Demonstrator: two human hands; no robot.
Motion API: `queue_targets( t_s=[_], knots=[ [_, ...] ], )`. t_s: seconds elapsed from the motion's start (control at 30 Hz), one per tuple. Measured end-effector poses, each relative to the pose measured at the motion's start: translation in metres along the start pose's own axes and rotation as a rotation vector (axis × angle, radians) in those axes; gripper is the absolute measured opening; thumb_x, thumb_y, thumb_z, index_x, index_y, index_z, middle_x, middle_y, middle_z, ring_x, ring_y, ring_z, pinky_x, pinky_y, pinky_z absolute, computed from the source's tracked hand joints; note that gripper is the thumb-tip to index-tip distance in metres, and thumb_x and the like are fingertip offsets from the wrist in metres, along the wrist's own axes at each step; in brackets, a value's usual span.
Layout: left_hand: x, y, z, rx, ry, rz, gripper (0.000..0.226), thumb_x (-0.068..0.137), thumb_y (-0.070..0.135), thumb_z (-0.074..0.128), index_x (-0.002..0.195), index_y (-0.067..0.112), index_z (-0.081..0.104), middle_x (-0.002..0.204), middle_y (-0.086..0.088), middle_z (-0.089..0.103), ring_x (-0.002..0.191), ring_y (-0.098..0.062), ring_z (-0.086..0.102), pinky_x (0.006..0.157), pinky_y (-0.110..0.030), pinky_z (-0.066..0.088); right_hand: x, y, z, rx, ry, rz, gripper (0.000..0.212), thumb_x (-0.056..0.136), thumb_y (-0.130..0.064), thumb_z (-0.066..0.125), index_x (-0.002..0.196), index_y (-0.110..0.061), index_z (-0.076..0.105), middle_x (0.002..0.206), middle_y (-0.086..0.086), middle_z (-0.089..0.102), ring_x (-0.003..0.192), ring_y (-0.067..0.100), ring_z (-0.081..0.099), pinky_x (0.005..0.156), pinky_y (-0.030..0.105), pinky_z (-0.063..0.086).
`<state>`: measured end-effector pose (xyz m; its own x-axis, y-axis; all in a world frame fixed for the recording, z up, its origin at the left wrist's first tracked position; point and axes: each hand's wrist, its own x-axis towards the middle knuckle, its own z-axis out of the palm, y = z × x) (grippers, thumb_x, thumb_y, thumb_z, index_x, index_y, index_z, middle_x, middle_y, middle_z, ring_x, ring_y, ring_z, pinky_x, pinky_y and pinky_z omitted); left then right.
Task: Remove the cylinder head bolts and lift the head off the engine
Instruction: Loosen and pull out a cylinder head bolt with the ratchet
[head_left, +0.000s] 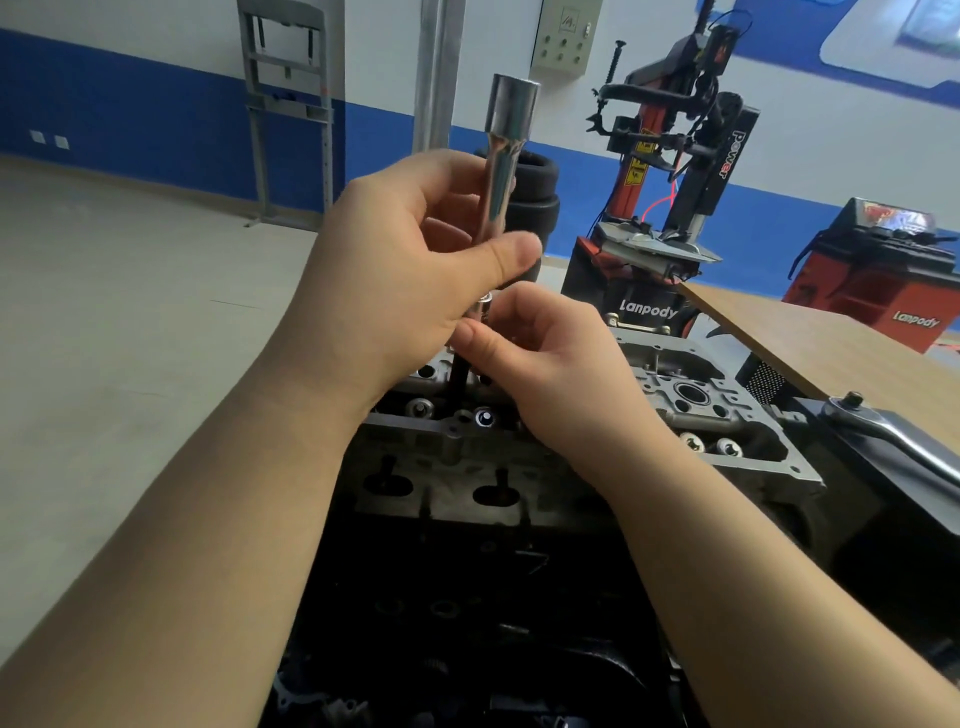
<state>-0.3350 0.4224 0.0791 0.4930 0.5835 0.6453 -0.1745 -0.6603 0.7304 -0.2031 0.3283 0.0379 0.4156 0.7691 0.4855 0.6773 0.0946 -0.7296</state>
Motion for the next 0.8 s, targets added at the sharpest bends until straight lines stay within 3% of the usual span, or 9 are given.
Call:
queue_targets(
  t_s=[0.1,0.2,0.33,0.43,0.57,0.6,0.7,0.8],
  knots=[
    [0.0000,-0.0008,-0.0019,-0.101,-0.069,-0.031,0.036,0.103,0.013,0.068,0.134,0.030,0.068,0.113,0.012,0.079,0.103,-0.006,0.076,0.091,-0.038,0.064,-0.0013,-0.0012,-0.0015,-0.014,-0.028,-0.015,0.020,0.102,-0.035,0.067,0.090,-0.019,0.071,0.070,-0.010,0.067,0.064,0.005,0.058,0.065,0.031,0.046],
    [0.0022,-0.0018,-0.0051,-0.014,-0.042,-0.002,0.041,0.098,0.012,0.075,0.131,0.033,0.067,0.105,0.014,0.079,0.096,-0.004,0.077,0.088,-0.037,0.065,-0.0018,-0.0049,-0.0030,0.072,-0.103,0.010,0.018,0.101,-0.034,0.069,0.102,-0.017,0.075,0.089,0.004,0.076,0.082,0.023,0.070,0.078,0.047,0.058],
    [0.0007,-0.0004,-0.0027,0.096,0.057,0.024,0.037,0.085,0.035,0.089,0.113,0.043,0.064,0.091,0.017,0.072,0.086,0.001,0.072,0.078,-0.024,0.062,-0.0002,-0.0038,0.0002,-0.002,-0.077,0.031,0.033,0.088,-0.044,0.082,0.095,-0.016,0.067,0.079,0.001,0.070,0.067,0.007,0.060,0.063,0.033,0.052],
    [0.0000,-0.0005,-0.0005,0.004,0.023,-0.003,0.024,0.098,0.028,0.077,0.119,0.036,0.069,0.101,0.012,0.076,0.097,-0.004,0.074,0.088,-0.033,0.063,0.0001,-0.0015,-0.0018,-0.030,-0.076,0.012,0.021,0.095,-0.040,0.076,0.093,-0.020,0.069,0.072,-0.006,0.065,0.063,0.005,0.055,0.063,0.028,0.046],
    [-0.0004,0.0006,-0.0043,-0.049,-0.064,-0.027,0.030,0.104,0.012,0.067,0.125,0.033,0.063,0.105,0.010,0.080,0.093,-0.005,0.078,0.084,-0.036,0.066,-0.0002,-0.0038,-0.0043,0.061,-0.145,0.009,0.014,0.102,-0.027,0.069,0.107,-0.017,0.077,0.094,0.001,0.078,0.091,0.020,0.073,0.089,0.046,0.058],
    [-0.0001,0.0009,-0.0046,-0.019,-0.044,-0.015,0.030,0.101,0.015,0.072,0.121,0.035,0.062,0.102,0.012,0.079,0.090,-0.002,0.078,0.082,-0.034,0.066,0.0002,-0.0041,-0.0042,0.090,-0.154,0.023,0.014,0.100,-0.029,0.072,0.106,-0.017,0.076,0.095,0.000,0.079,0.092,0.021,0.074,0.089,0.046,0.059],
    [-0.0009,0.0009,-0.0023,0.089,0.049,0.019,0.039,0.085,0.032,0.089,0.108,0.039,0.058,0.088,0.017,0.075,0.082,0.004,0.073,0.071,-0.017,0.060,0.0010,-0.0037,-0.0008,0.035,-0.121,0.031,0.024,0.091,-0.039,0.081,0.090,-0.018,0.068,0.071,-0.014,0.068,0.063,0.001,0.061,0.063,0.023,0.049],
    [-0.0020,0.0006,0.0017,0.098,0.074,0.030,0.042,0.086,0.039,0.087,0.112,0.034,0.054,0.084,0.015,0.071,0.083,0.006,0.070,0.070,-0.009,0.055,0.0011,-0.0024,-0.0001,-0.068,-0.137,0.003,0.027,0.096,-0.040,0.075,0.091,-0.015,0.068,0.072,-0.005,0.066,0.064,0.008,0.056,0.062,0.035,0.049]
  ],
)
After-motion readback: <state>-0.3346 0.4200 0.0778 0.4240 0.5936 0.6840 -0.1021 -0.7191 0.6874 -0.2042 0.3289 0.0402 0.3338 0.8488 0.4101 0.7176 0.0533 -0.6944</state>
